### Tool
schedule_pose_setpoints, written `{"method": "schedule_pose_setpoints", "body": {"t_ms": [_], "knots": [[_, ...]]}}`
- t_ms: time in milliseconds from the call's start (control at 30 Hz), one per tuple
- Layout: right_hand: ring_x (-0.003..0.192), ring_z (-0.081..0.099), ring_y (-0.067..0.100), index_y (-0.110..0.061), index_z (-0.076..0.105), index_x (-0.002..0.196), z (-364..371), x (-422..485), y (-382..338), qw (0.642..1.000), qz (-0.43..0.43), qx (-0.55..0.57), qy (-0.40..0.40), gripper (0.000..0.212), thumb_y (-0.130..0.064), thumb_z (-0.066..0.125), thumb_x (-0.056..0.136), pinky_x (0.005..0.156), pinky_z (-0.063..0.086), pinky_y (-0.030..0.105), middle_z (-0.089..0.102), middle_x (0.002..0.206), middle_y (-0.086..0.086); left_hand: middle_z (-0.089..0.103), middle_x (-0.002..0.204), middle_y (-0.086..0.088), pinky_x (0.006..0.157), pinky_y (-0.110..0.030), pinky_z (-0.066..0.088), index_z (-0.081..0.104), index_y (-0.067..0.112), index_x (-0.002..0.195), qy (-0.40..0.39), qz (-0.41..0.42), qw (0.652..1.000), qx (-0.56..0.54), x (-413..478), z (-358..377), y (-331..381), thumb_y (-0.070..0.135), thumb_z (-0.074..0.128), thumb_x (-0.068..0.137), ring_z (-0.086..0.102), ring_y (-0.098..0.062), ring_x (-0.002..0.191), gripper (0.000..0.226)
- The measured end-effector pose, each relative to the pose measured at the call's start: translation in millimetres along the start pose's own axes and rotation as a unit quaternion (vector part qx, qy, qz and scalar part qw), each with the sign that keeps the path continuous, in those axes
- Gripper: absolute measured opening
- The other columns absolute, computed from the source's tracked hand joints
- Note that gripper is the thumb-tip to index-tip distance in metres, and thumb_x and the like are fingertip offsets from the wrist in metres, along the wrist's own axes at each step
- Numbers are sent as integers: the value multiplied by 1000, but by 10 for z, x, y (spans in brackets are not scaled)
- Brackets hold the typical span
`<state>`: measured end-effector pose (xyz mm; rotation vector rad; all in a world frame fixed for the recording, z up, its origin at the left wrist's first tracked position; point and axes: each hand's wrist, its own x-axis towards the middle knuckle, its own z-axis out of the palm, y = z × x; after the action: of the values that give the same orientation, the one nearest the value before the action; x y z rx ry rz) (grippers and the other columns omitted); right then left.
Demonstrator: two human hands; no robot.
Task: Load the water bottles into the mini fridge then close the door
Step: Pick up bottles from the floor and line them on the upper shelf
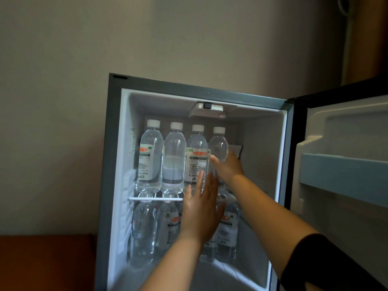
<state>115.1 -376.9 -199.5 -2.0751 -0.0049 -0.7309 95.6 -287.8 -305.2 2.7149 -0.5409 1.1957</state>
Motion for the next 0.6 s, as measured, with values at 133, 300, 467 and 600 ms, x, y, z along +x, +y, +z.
{"method": "schedule_pose_setpoints", "body": {"t_ms": [133,300,467,600], "knots": [[101,61,28,-11,48,130,-76,-155,12,999,34,-27,7,43,-36,49,95,69,44,27,59,124,11,56,136,-2,97,-48,45,56,14,130,-40,8,999,12,-114,-80,-58,53,27,83,46,-20,131,68],[88,57,22,-13,54,107,-228,-462,-50,998,14,-65,-7,23,-32,50,96,74,46,33,61,109,8,5,160,4,118,-37,-5,9,19,151,-99,57,993,-34,-327,-318,-182,47,28,97,-3,-13,147,63],[82,59,28,0,63,95,-250,-783,-148,989,-10,-119,-83,28,-28,55,94,82,51,46,63,85,12,31,152,-2,116,-41,22,29,19,145,-171,83,980,-65,-500,-705,-362,38,40,95,27,-21,141,54],[86,64,30,0,66,93,-209,-1063,-256,972,-44,-160,-166,22,-19,55,92,81,53,43,68,90,16,52,126,-10,92,-39,44,53,9,116,-252,47,966,-36,-678,-1143,-527,33,41,95,53,-28,111,34]]}}
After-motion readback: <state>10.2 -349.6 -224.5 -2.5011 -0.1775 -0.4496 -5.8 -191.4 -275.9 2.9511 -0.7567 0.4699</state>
